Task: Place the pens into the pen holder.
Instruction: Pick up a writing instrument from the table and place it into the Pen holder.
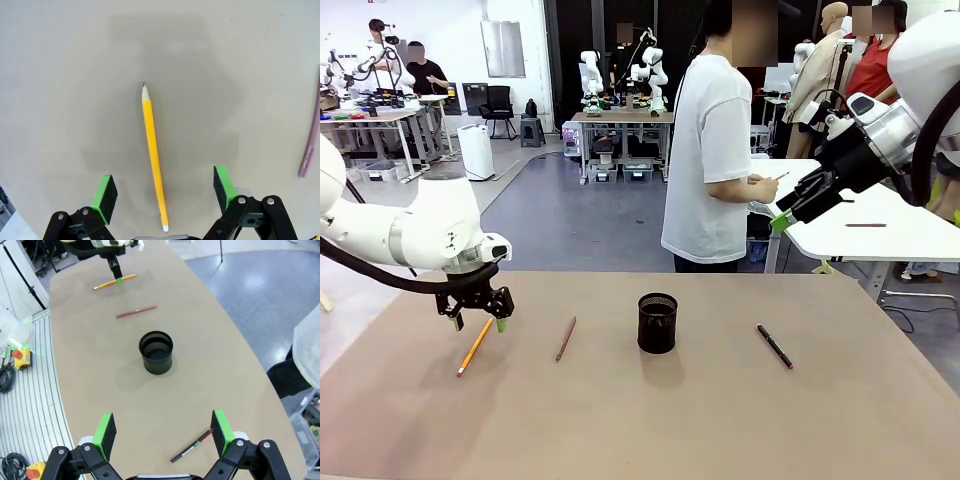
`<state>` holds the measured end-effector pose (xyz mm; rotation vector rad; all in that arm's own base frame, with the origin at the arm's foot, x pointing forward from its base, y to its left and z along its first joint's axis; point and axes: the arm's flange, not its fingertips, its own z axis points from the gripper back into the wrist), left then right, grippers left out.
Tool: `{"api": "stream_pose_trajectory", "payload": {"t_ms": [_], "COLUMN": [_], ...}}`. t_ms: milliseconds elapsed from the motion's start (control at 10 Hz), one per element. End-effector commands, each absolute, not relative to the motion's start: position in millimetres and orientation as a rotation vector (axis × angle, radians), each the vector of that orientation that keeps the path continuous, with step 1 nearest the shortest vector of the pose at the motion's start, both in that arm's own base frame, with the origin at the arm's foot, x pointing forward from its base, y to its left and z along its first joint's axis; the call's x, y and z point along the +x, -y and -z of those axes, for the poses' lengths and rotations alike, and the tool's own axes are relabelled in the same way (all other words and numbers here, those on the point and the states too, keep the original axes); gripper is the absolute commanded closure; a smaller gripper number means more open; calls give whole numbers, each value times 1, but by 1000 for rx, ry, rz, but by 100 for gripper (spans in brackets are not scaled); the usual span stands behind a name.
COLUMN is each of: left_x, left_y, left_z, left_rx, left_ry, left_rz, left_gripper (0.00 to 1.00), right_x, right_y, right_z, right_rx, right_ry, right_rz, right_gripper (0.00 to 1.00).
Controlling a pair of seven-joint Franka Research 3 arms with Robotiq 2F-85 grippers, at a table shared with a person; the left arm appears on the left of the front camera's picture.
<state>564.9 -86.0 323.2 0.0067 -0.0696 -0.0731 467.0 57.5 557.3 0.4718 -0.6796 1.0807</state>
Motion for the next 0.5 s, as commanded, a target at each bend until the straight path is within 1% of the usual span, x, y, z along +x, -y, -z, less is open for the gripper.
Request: {"api": "stream_pose_trajectory", "payload": {"t_ms": [0, 400], "left_x": [576, 582], "left_y": [83, 82], "left_z": [-316, -305], "left_rx": [26, 27], "left_ry": [70, 56], "left_rz": [87, 68], "left_gripper": [0, 0], "right_x": [467, 467], "right_y": [-58, -58], "right_z": [-558, -558], "right_rx": [477, 477], "right_ry": [680, 680], "right_rz": [-1080, -1080], "right_gripper": [0, 0]}}
